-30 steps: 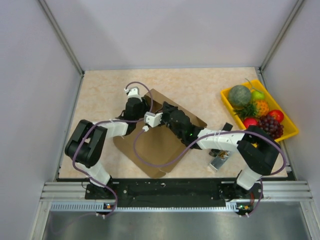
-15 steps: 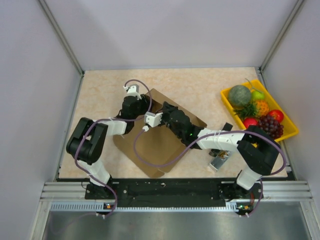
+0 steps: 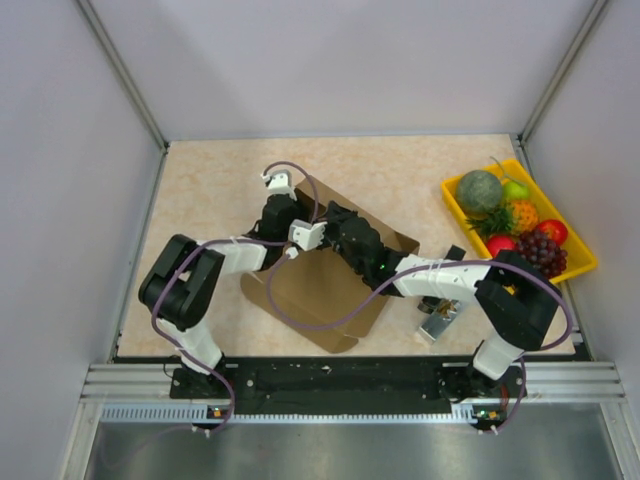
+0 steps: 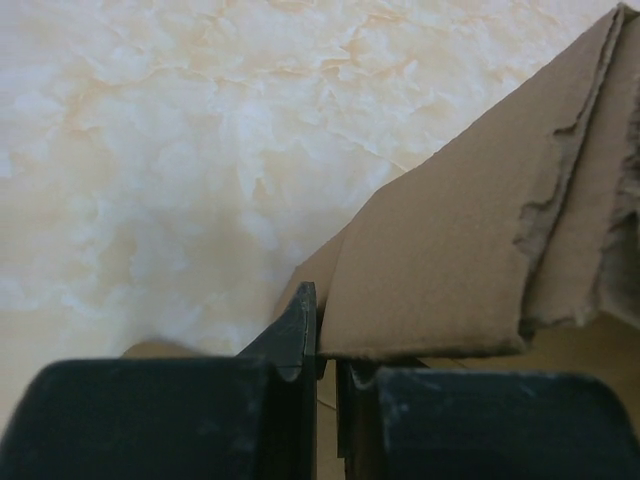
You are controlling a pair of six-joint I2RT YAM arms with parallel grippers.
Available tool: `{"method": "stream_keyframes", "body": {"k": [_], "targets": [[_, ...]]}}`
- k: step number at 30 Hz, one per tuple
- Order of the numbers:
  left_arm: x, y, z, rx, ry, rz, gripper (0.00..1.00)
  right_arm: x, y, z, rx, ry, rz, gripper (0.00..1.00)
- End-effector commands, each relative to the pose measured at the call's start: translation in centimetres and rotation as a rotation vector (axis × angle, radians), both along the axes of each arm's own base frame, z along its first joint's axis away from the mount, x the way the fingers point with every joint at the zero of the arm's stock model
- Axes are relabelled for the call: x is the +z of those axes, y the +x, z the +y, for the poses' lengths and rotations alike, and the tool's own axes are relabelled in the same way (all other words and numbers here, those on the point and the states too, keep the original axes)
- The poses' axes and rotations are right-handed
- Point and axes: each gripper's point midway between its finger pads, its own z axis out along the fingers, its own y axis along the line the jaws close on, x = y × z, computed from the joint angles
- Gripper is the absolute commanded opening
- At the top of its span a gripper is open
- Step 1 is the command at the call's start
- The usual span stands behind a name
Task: Fold the paper box
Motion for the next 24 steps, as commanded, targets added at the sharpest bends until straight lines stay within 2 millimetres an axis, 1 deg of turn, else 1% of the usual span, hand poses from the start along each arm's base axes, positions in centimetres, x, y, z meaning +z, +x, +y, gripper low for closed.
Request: {"method": "stream_keyframes", "body": {"k": [1,2,3,4,5,6,7,8,9,10,11,12,13,14,15,16,17,19,20,21,22,23,24], "targets": [[1.3,1.5,3.7,0.211,-0.014,-0.031,0.11,0.3,-2.5,2.7,0.123,0.060,0.058,0.00],[2.0,1.3,3.6,0.202,-0.027,-0.046,0.20,0.2,-2.4,2.6,0.118,0.062,0.053,0.00],[2.0,0.8,3.7,0.191,-0.041,-0.060,0.32,0.2,-2.4,2.5,0.113,0.063,0.050,0.04],[2.1,0.4,3.4,0.154,-0.059,-0.061,0.47,-0.1,-2.1,2.1,0.095,0.058,0.048,0.04],[2.4,0.1,3.6,0.140,-0.075,-0.061,0.54,0.0,-2.1,2.1,0.089,0.061,0.039,0.04],[2.6,-1.0,4.0,0.130,-0.111,-0.054,0.63,-0.2,-2.0,2.1,0.086,0.059,0.038,0.06],[3.3,-1.1,4.7,0.116,-0.149,-0.077,0.67,-0.5,-2.0,1.9,0.084,0.056,0.040,0.07],[3.7,-2.1,3.9,0.036,-0.195,-0.067,0.71,-0.6,-2.0,1.8,0.080,0.060,0.039,0.10],[4.2,-3.2,4.0,0.006,-0.240,-0.061,0.72,-0.3,-1.9,1.7,0.075,0.077,0.028,0.13],[4.5,-3.7,4.5,-0.023,-0.261,-0.056,0.72,-0.4,-1.7,1.3,0.069,0.082,0.029,0.17],[6.1,-4.9,3.9,-0.097,-0.299,-0.067,0.73,-0.3,-1.6,1.2,0.064,0.089,0.028,0.19],[5.8,-5.9,4.1,-0.116,-0.313,-0.046,0.73,0.0,-1.5,1.1,0.063,0.106,0.019,0.26],[6.3,-6.3,4.9,-0.123,-0.331,-0.050,0.73,-0.1,-1.5,1.1,0.068,0.114,0.024,0.31],[6.6,-7.1,4.8,-0.151,-0.346,-0.041,0.72,0.0,-1.5,1.0,0.068,0.120,0.021,0.34],[8.0,-8.2,4.8,-0.182,-0.363,-0.064,0.72,0.0,-1.5,1.0,0.069,0.119,0.022,0.37],[8.7,-8.6,5.1,-0.185,-0.362,-0.078,0.72,0.1,-1.6,1.1,0.075,0.123,0.022,0.38],[9.8,-9.3,5.4,-0.190,-0.354,-0.088,0.73,0.4,-1.7,1.0,0.077,0.131,0.021,0.38],[11.3,-9.8,5.7,-0.197,-0.347,-0.117,0.76,0.5,-2.0,0.9,0.085,0.145,0.034,0.43],[12.9,-9.7,5.9,-0.190,-0.346,-0.127,0.79,0.8,-2.2,0.9,0.087,0.153,0.041,0.45],[13.7,-9.6,6.0,-0.190,-0.347,-0.120,0.80,1.5,-2.4,0.6,0.088,0.174,0.042,0.48],[14.5,-9.3,6.1,-0.202,-0.351,-0.114,0.82,1.7,-2.6,0.5,0.084,0.200,0.062,0.51],[16.6,-8.4,5.9,-0.222,-0.355,-0.131,0.83,2.1,-2.6,0.3,0.076,0.221,0.068,0.54],[16.5,-8.1,5.9,-0.229,-0.355,-0.092,0.84,3.2,-2.9,0.0,0.075,0.249,0.065,0.59]]}}
